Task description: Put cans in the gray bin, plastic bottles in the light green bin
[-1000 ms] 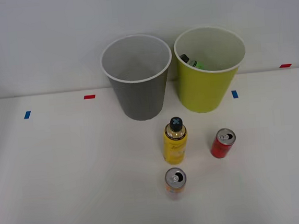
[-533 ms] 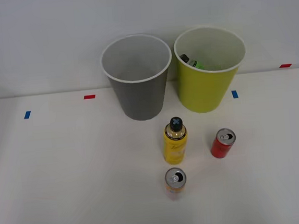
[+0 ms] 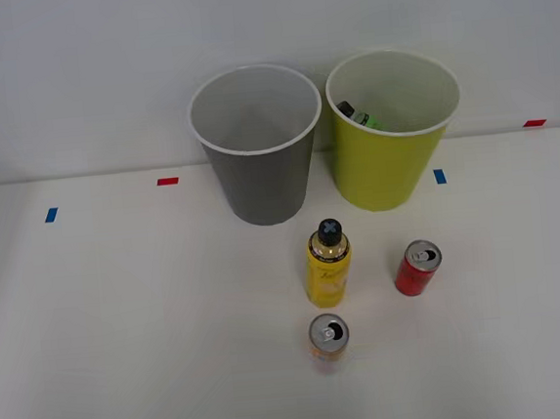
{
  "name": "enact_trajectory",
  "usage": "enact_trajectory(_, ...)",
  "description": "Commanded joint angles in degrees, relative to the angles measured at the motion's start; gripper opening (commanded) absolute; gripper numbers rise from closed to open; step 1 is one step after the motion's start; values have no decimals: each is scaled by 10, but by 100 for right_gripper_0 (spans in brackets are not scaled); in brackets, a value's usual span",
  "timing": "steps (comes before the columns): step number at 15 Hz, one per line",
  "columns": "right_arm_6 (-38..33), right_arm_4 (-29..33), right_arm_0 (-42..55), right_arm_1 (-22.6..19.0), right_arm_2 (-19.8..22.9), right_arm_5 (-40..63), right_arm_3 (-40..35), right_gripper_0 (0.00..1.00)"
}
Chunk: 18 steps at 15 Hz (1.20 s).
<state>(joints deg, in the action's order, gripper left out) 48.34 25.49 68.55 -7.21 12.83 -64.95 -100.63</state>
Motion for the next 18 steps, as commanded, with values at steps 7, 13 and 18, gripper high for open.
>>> enact_trajectory(7,0,0,0,0,0,0,0,100)
enact_trajectory(13,0,0,0,0,0,0,0,100)
enact_trajectory(18,0,0,0,0,0,0,0,100)
